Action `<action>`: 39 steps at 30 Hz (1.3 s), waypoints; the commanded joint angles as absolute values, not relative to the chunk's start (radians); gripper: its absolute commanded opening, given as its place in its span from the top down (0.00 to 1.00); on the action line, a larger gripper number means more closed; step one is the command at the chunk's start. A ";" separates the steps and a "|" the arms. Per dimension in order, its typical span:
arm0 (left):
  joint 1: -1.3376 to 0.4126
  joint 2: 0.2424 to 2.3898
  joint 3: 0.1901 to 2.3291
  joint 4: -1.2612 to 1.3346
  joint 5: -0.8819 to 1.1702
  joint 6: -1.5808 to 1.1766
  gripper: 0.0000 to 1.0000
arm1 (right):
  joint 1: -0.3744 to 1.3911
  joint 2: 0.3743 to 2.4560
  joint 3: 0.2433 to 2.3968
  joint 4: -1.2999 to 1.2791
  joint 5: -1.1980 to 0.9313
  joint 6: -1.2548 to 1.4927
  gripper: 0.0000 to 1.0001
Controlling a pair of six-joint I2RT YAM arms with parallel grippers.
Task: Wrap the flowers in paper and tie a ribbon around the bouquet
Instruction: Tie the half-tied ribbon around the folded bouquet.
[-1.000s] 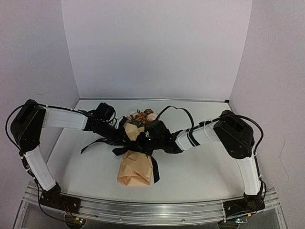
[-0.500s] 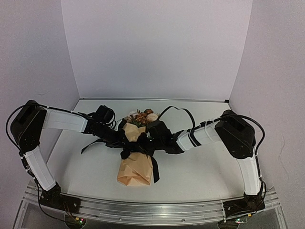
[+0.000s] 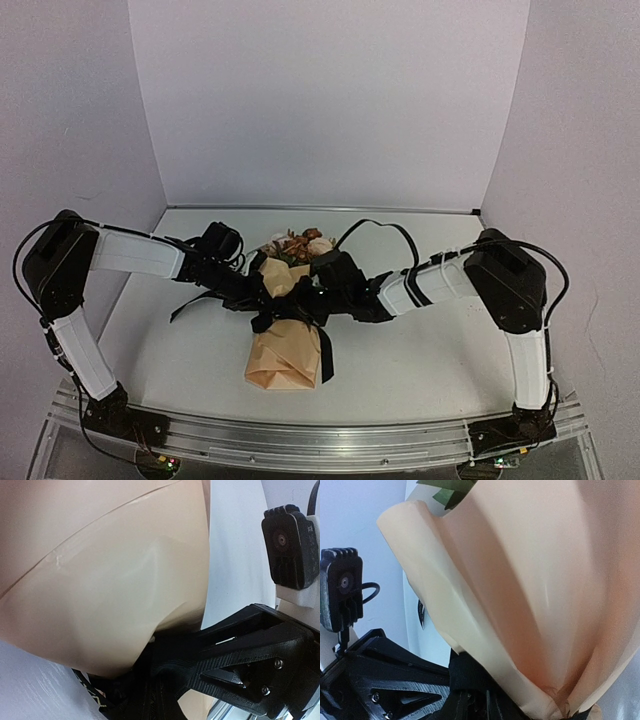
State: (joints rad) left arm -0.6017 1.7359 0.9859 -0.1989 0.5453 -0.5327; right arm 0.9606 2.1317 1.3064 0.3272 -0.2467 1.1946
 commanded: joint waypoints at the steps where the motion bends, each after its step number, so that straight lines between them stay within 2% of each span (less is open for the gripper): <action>1: -0.606 1.713 0.988 -0.171 0.523 -0.538 0.93 | 0.968 2.062 1.289 0.326 -0.213 1.194 0.82; 8: -0.606 1.716 0.995 -0.174 0.525 -0.538 0.93 | 0.968 2.029 1.251 0.302 -0.196 1.210 0.81; 14: -0.606 1.713 0.996 -0.175 0.523 -0.537 0.93 | 0.969 2.013 1.259 0.284 -0.200 1.214 0.74; 39: -0.606 1.706 1.003 -0.179 0.525 -0.525 0.94 | 0.979 2.080 1.386 0.191 -0.224 1.247 0.72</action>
State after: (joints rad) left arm -0.6025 1.7359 0.9859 -0.1989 0.5373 -0.5316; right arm 0.9710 2.0644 1.3362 0.1970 -0.2250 1.2322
